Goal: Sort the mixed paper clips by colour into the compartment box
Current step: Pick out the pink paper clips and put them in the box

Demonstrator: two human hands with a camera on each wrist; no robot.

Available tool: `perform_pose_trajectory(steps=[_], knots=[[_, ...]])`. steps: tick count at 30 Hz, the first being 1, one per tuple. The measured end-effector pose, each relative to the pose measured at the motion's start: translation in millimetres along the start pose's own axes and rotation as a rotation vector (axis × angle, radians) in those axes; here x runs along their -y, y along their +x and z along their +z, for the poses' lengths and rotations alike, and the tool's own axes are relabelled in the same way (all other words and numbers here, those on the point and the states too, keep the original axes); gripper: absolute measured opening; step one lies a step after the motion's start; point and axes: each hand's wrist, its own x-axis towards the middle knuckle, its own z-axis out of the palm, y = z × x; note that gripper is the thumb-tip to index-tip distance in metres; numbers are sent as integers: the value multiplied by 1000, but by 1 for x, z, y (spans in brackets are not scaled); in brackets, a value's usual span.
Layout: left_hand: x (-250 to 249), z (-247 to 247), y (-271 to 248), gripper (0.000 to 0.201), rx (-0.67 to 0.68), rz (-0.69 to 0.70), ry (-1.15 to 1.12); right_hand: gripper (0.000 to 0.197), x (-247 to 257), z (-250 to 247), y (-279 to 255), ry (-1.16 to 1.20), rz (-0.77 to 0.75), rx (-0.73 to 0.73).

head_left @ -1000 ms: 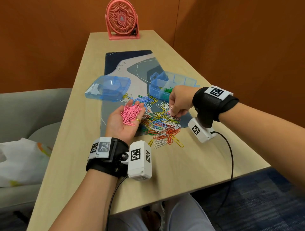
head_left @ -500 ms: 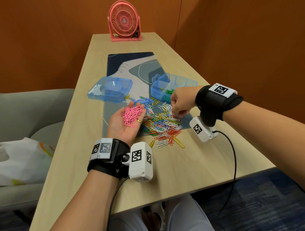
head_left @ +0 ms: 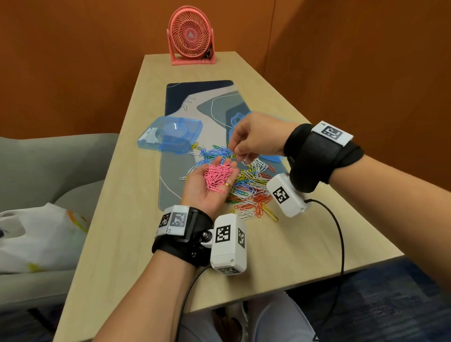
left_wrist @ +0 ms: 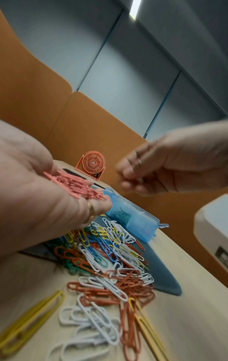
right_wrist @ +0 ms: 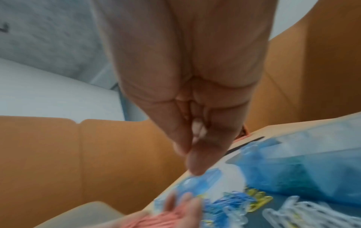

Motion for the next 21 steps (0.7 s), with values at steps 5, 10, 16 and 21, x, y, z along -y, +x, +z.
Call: perform_pose_trajectory(steps=[5,10,16,21], knots=[[-10,-4,-3,34,0,38,3,13,-51,-24,5,-79,360,-293],[-30,-6,-6,37,7,71,-39,32,-86,-24,5,81,588,-340],[-36,-3,-7,35,11,81,-24,25,-93,-15,14,362,666,-254],[-34,1,-9,32,24,82,-12,23,-99,-20,13,659,601,-383]])
